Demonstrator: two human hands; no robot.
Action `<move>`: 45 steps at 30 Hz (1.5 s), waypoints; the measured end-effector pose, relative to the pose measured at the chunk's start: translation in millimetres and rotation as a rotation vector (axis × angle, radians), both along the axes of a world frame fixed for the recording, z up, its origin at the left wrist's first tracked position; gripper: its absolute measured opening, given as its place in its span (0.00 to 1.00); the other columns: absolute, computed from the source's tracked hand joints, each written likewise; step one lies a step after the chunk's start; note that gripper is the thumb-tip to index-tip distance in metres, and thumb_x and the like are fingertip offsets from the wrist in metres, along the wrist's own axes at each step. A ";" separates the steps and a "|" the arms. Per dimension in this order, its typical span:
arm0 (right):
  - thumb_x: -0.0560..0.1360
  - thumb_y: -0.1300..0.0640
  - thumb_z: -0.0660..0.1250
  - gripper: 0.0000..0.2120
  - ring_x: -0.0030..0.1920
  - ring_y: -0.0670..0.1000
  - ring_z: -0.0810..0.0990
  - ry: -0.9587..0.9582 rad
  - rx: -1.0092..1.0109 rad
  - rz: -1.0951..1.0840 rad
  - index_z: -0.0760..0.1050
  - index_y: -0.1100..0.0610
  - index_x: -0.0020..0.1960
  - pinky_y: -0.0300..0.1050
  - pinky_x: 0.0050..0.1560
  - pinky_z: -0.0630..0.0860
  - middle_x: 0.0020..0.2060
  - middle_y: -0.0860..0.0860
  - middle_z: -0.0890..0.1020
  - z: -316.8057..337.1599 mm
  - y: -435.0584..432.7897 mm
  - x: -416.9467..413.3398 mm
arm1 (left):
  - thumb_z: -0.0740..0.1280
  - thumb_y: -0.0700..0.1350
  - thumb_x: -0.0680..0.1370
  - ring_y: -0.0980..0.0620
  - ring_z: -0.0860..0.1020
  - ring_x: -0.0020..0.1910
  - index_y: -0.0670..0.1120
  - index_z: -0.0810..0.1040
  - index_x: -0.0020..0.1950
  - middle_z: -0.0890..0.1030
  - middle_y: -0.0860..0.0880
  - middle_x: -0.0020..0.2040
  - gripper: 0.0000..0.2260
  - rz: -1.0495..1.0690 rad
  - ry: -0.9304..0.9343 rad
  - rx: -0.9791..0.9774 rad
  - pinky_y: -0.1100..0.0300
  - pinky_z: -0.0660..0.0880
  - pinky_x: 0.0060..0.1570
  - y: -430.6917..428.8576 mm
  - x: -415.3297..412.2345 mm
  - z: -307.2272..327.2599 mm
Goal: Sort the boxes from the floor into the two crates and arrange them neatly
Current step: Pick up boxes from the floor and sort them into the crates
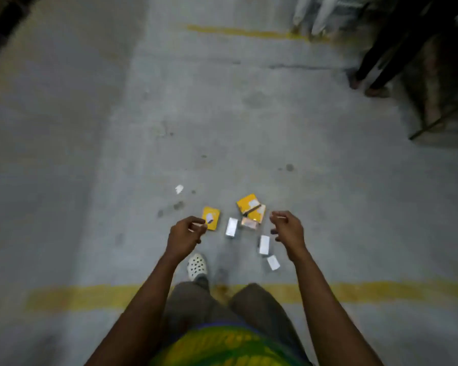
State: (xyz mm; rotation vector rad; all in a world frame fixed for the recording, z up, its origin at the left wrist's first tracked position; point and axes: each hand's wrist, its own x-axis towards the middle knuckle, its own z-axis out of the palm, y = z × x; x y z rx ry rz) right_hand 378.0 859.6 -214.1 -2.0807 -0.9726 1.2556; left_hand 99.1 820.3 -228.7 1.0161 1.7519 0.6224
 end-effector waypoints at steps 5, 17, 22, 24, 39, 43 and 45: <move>0.77 0.59 0.72 0.07 0.34 0.51 0.82 0.030 -0.098 -0.162 0.82 0.54 0.55 0.42 0.32 0.75 0.45 0.54 0.86 -65.9 29.9 19.9 | 0.74 0.48 0.76 0.54 0.82 0.31 0.52 0.83 0.47 0.85 0.49 0.36 0.02 -0.164 0.043 -0.184 0.57 0.76 0.36 58.4 23.9 -76.9; 0.76 0.52 0.74 0.08 0.52 0.56 0.84 -0.146 -0.361 -0.172 0.82 0.50 0.54 0.53 0.58 0.79 0.50 0.53 0.86 -449.3 37.0 74.4 | 0.74 0.54 0.74 0.49 0.85 0.42 0.52 0.84 0.51 0.86 0.51 0.39 0.09 -0.353 0.156 -0.414 0.51 0.81 0.48 118.5 104.2 -446.7; 0.75 0.47 0.74 0.11 0.49 0.53 0.84 -0.118 -0.316 0.065 0.77 0.47 0.54 0.47 0.51 0.79 0.46 0.48 0.84 -590.6 60.2 41.1 | 0.70 0.49 0.74 0.43 0.80 0.59 0.53 0.81 0.59 0.84 0.48 0.55 0.14 -0.219 0.476 -0.429 0.53 0.75 0.57 144.3 120.2 -585.8; 0.73 0.42 0.74 0.17 0.53 0.54 0.83 -0.111 -0.279 0.132 0.75 0.46 0.58 0.53 0.54 0.80 0.52 0.49 0.83 -640.8 73.8 11.3 | 0.70 0.50 0.73 0.40 0.76 0.64 0.50 0.76 0.66 0.81 0.45 0.61 0.22 -0.090 0.563 -0.391 0.48 0.73 0.60 158.2 112.0 -632.6; 0.69 0.48 0.78 0.28 0.54 0.60 0.81 -0.128 -0.279 -0.171 0.62 0.52 0.56 0.52 0.54 0.77 0.53 0.52 0.78 -690.9 105.8 -65.5 | 0.83 0.61 0.57 0.41 0.71 0.69 0.42 0.65 0.72 0.70 0.43 0.68 0.51 0.306 0.541 -0.361 0.42 0.70 0.66 182.2 44.5 -698.4; 0.72 0.53 0.77 0.23 0.43 0.58 0.83 0.209 -0.335 -0.514 0.69 0.56 0.60 0.46 0.33 0.80 0.49 0.55 0.82 -592.3 103.9 -50.7 | 0.80 0.68 0.56 0.45 0.78 0.62 0.41 0.75 0.67 0.78 0.43 0.63 0.48 0.629 0.200 -0.393 0.47 0.76 0.63 175.5 27.7 -589.7; 0.75 0.53 0.74 0.18 0.39 0.56 0.82 0.388 -0.389 -0.618 0.74 0.57 0.61 0.44 0.35 0.79 0.48 0.55 0.82 -527.3 103.7 -53.0 | 0.78 0.72 0.53 0.43 0.81 0.56 0.42 0.82 0.57 0.83 0.41 0.57 0.44 0.799 0.002 -0.496 0.44 0.80 0.57 168.1 11.1 -524.9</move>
